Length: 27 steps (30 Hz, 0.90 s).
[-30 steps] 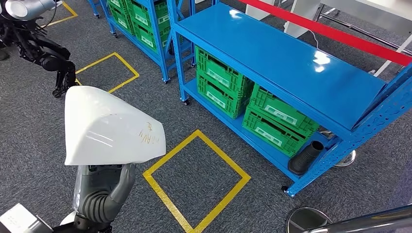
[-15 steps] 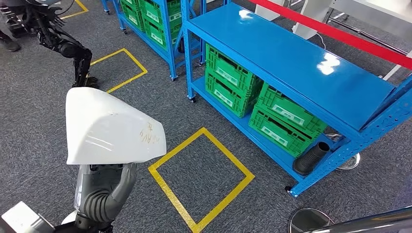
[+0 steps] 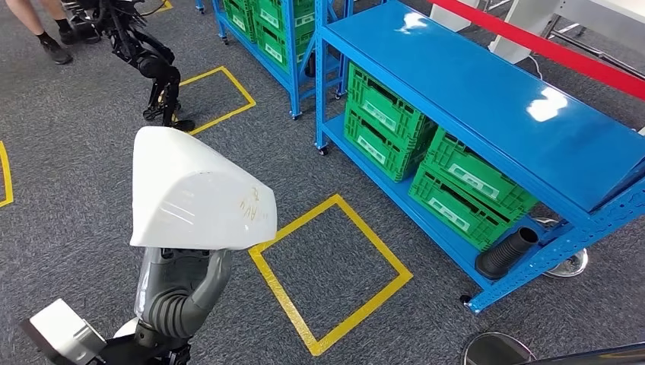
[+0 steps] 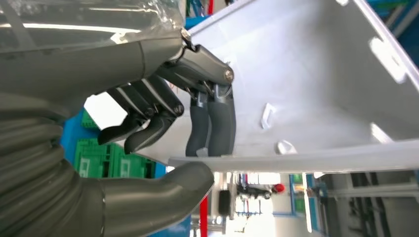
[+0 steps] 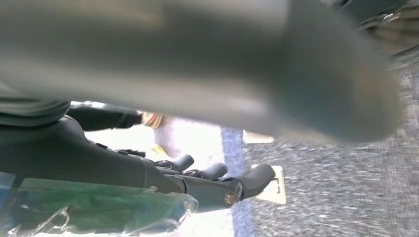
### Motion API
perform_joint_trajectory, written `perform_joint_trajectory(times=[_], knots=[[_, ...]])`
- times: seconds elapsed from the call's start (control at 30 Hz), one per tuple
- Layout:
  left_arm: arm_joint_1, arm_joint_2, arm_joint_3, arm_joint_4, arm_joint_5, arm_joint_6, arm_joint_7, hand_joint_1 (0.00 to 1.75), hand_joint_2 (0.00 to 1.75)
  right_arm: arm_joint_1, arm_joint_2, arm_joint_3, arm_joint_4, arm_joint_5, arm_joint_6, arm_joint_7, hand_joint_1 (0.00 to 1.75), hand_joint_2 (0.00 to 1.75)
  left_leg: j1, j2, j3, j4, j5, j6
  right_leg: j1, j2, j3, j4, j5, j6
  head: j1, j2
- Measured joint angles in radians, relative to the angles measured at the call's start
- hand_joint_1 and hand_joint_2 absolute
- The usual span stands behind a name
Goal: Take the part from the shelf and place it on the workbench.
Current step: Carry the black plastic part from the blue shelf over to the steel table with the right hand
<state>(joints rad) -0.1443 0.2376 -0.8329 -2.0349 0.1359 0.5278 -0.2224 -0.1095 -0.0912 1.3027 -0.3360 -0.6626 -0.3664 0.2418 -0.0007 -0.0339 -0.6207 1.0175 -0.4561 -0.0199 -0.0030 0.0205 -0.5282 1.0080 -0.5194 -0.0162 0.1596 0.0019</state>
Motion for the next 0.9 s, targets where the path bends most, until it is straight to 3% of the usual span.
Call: perform_joint_trajectory(times=[0.07,0.13,0.2,0.23,0.27,0.33,0.4,0.47,0.5,0.57,0.63,0.7,0.73,0.8,0.87,0.9], knots=[[0.001,0.001,0.001,0.0,0.0,0.001,0.0,1.75,1.75,-0.002,0.001,0.001,0.0,0.0,0.001,0.0,0.0,0.0,0.002,0.002,-0.021,0.044,-0.034,-0.013,-0.007,-0.02,0.002,-0.012,0.008,-0.008,-0.009,0.0],[0.002,0.001,0.001,0.001,0.0,0.001,0.0,1.75,1.75,-0.003,0.001,0.002,0.0,0.0,0.002,0.0,0.0,0.0,0.011,0.011,-0.066,0.156,-0.099,-0.027,-0.009,-0.041,0.003,-0.013,0.011,-0.012,-0.024,0.0],[0.004,0.001,0.0,0.002,0.0,0.001,0.0,1.75,1.75,-0.003,0.002,0.003,0.0,0.0,0.003,0.001,0.0,0.0,0.018,0.016,-0.097,0.245,-0.127,-0.037,-0.009,-0.063,0.002,-0.01,0.011,-0.012,-0.031,0.0],[0.005,0.001,0.0,0.002,0.0,0.001,0.0,1.75,1.75,-0.004,0.002,0.003,0.0,0.0,0.004,0.001,0.0,0.0,0.021,0.018,-0.09,0.242,-0.116,-0.041,-0.009,-0.074,0.001,-0.008,0.01,-0.011,-0.033,0.0],[0.005,0.001,0.0,0.002,0.0,0.001,0.0,1.75,1.75,-0.005,0.002,0.003,0.0,0.0,0.005,0.002,0.0,0.0,0.024,0.026,-0.064,0.203,-0.09,-0.044,-0.01,-0.085,0.0,-0.005,0.009,-0.008,-0.034,0.0],[0.004,0.002,0.0,0.002,0.0,0.001,0.0,1.75,1.75,-0.006,0.001,0.003,0.0,0.0,0.006,0.002,0.0,0.0,0.024,0.067,0.005,0.083,-0.041,-0.047,-0.009,-0.103,-0.001,0.003,0.002,0.002,-0.04,0.0],[0.004,0.002,0.0,0.002,0.0,0.0,0.0,1.75,1.75,-0.006,0.001,0.003,0.0,0.0,0.007,0.003,0.0,0.0,0.016,0.103,0.035,0.016,-0.03,-0.03,-0.004,-0.119,-0.003,0.01,-0.002,0.015,-0.045,0.0],[0.006,0.002,0.0,0.002,0.0,-0.002,0.0,1.75,1.75,-0.008,0.001,0.003,0.0,0.0,0.007,0.005,0.0,0.0,0.01,0.093,0.028,0.01,-0.031,-0.006,-0.001,-0.14,-0.003,0.01,-0.002,0.026,-0.045,0.0],[0.007,0.002,0.0,0.002,0.0,-0.003,0.0,1.75,1.75,-0.009,0.001,0.003,0.0,0.0,0.007,0.007,0.0,0.0,0.01,0.082,0.025,0.009,-0.028,0.001,-0.003,-0.138,-0.003,0.011,-0.007,0.032,-0.043,0.0],[0.007,0.002,0.0,0.002,0.0,-0.005,0.001,1.75,1.75,-0.013,0.001,0.004,0.0,0.002,0.007,0.008,0.0,0.0,0.012,0.064,0.02,0.005,-0.022,0.015,-0.008,-0.094,-0.019,0.05,-0.043,0.038,-0.042,0.0],[0.006,0.001,0.0,0.002,0.0,-0.005,0.004,1.75,1.75,-0.012,0.001,0.004,0.0,0.003,0.007,0.01,0.0,0.0,0.01,0.044,0.017,0.005,-0.018,0.026,-0.009,-0.039,-0.068,0.162,-0.107,0.036,-0.041,0.0],[0.007,0.001,-0.001,0.002,0.0,-0.006,0.008,1.75,1.75,-0.006,0.002,0.004,0.0,0.003,0.007,0.011,0.0,0.0,0.005,0.018,0.014,0.006,-0.016,0.032,-0.006,-0.026,-0.118,0.268,-0.139,0.029,-0.04,0.0],[0.007,0.001,-0.001,0.002,0.0,-0.006,0.009,1.75,1.75,-0.004,0.002,0.004,0.0,0.003,0.007,0.012,0.0,0.0,0.002,0.004,0.013,0.006,-0.015,0.033,-0.005,-0.025,-0.124,0.278,-0.128,0.025,-0.04,0.0],[0.008,0.001,-0.001,0.002,0.0,-0.006,0.01,1.75,1.75,-0.004,0.001,0.004,0.0,0.003,0.007,0.013,0.0,0.0,-0.001,-0.023,0.013,0.008,-0.014,0.033,-0.002,-0.01,-0.09,0.194,-0.059,0.015,-0.04,0.0],[0.007,0.001,-0.001,0.002,0.0,-0.006,0.011,1.75,1.75,-0.005,0.0,0.004,0.0,0.003,0.007,0.013,0.0,0.0,-0.001,-0.048,0.008,0.013,-0.012,0.029,-0.001,0.038,-0.044,0.085,-0.004,0.004,-0.042,0.0],[0.006,0.001,-0.001,0.002,0.0,-0.006,0.011,1.75,1.75,-0.005,-0.001,0.004,0.0,0.003,0.007,0.012,0.0,0.0,0.001,-0.058,0.003,0.015,-0.009,0.025,-0.001,0.056,-0.032,0.052,0.005,0.001,-0.043,0.0]])
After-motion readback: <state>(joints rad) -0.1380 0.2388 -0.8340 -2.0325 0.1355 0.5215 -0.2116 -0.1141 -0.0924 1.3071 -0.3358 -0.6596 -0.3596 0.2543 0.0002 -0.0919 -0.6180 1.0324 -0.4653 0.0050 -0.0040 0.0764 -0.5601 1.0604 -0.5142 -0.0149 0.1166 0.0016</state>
